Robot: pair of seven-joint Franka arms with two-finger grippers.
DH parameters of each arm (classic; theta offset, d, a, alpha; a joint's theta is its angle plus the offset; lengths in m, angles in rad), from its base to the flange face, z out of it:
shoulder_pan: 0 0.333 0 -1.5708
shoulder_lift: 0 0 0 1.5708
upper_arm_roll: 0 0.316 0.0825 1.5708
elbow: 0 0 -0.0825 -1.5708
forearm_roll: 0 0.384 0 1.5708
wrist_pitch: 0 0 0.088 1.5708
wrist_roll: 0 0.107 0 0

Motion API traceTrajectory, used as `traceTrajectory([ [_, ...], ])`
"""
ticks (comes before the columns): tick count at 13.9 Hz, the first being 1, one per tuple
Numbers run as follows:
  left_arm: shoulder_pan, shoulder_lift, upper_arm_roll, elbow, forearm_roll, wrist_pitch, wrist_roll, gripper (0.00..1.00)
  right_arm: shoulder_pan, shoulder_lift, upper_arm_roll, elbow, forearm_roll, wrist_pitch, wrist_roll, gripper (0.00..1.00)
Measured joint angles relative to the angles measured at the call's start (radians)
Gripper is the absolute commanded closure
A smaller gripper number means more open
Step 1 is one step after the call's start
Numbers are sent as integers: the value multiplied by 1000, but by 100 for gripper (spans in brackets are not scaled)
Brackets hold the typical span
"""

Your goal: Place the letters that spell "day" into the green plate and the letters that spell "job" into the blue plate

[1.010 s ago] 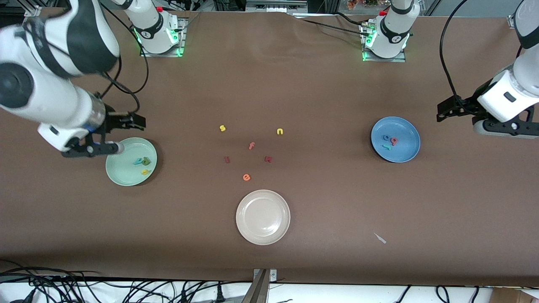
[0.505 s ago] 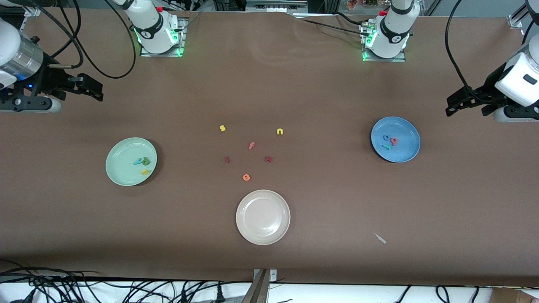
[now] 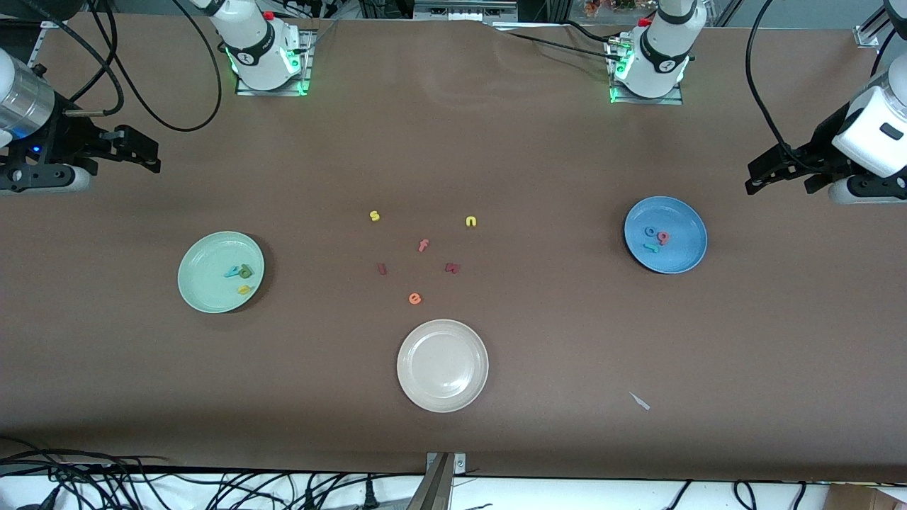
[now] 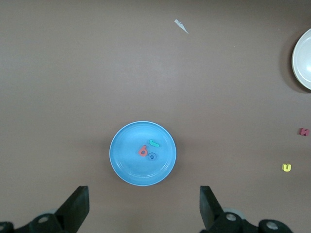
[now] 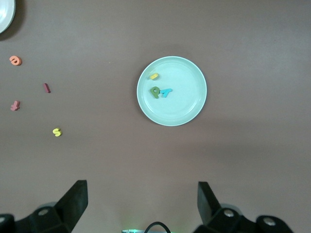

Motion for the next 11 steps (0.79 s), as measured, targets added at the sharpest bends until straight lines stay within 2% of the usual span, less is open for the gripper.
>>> traceTrajectory([
  [11,-5,-10,0,0,0,0,0,0,-8,0,1,-10,0,26,0,0],
])
